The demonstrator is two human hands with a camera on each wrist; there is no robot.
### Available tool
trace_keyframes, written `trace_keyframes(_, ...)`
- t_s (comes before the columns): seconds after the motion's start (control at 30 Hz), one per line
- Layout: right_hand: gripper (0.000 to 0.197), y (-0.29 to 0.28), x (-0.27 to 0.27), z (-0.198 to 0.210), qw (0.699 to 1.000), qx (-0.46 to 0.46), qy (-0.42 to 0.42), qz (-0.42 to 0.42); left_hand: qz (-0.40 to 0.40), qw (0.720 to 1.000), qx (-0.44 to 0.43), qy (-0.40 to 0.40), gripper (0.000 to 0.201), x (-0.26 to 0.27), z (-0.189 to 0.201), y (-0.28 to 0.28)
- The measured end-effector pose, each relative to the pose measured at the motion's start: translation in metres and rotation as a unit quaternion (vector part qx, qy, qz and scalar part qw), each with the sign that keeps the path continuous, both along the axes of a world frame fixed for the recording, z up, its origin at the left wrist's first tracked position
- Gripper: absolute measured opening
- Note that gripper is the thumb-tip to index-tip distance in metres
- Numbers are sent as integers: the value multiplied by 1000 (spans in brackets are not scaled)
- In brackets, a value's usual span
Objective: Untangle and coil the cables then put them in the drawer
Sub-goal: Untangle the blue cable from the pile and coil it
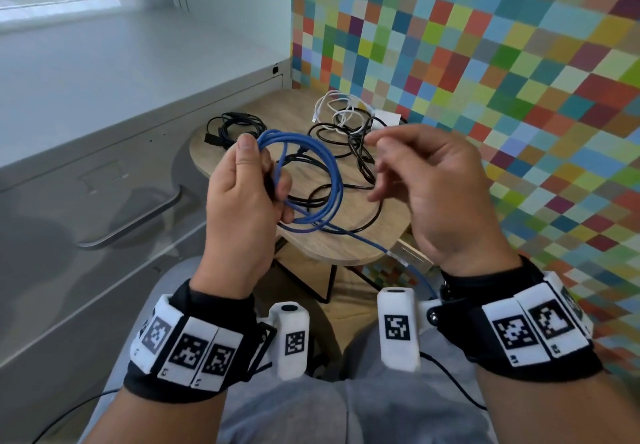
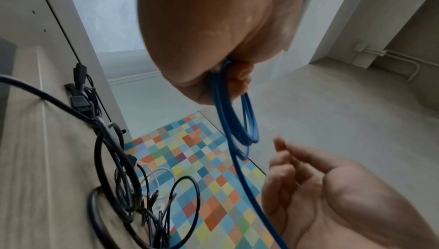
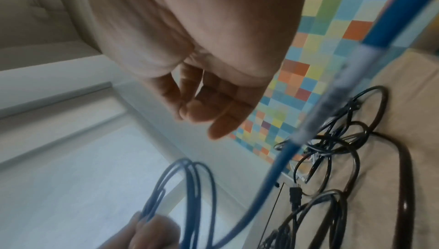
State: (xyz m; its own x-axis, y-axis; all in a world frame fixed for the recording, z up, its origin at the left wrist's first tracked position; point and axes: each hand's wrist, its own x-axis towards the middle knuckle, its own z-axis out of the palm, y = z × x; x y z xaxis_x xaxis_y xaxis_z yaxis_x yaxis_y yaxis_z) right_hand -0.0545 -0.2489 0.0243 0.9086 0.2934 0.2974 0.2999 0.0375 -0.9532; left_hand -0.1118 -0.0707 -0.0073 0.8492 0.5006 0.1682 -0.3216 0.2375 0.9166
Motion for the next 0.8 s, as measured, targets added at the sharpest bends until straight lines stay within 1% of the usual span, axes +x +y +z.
trace_keyframes(0.1, 20, -11, 10, 7, 993, 107, -3, -56, -42, 999, -11, 25, 40, -3, 5, 4)
trace_keyframes(0.17, 21, -15, 16, 11, 986, 146, -2, -78, -74, 995, -59, 16, 41, -6, 10, 3)
trace_keyframes(0.23, 23, -10, 16, 10, 988, 135, -8, -76, -83, 989, -121, -20, 41, -8, 16, 0)
trace_keyframes(0.3, 24, 0, 9, 5, 993, 95, -19, -63, -73, 985, -150, -51, 41, -8, 18, -8)
trace_keyframes(0.37, 24, 14, 1, -2, 995, 72, -27, -67, -49, 988, -124, -72, 40, -6, 15, -19)
trace_keyframes(0.43, 24, 27, -6, -9, 994, 74, -29, -74, -25, 995, -58, -79, 38, -4, 7, -28)
trace_keyframes(0.53, 22, 38, -12, -15, 995, 68, -19, -68, 9, 998, 30, -60, 35, 1, -4, -33)
trace_keyframes(0.57, 20, 39, -13, -13, 997, 42, -8, -59, 24, 997, 45, -58, 35, 2, -6, -31)
trace_keyframes(0.6, 21, 38, -14, -13, 999, -10, -5, -51, 39, 996, 55, -62, 34, 2, -7, -27)
trace_keyframes(0.63, 24, 35, -14, -13, 994, -97, -24, -51, 55, 994, 61, -69, 33, 3, -6, -22)
trace_keyframes(0.67, 28, 32, -14, -14, 976, -198, -61, -63, 71, 993, 59, -77, 33, 3, -4, -15)
trace_keyframes(0.7, 33, 28, -13, -14, 951, -283, -100, -75, 86, 991, 49, -85, 33, 3, 0, -9)
trace_keyframes(0.73, 39, 26, -12, -15, 932, -331, -123, -79, 99, 990, 32, -93, 33, 2, 3, -2)
trace_keyframes(0.77, 44, 23, -11, -15, 927, -349, -117, -73, 110, 989, 15, -99, 34, 2, 7, 4)
trace_keyframes(0.8, 49, 21, -9, -17, 930, -349, -99, -66, 119, 988, 1, -103, 34, 1, 10, 9)
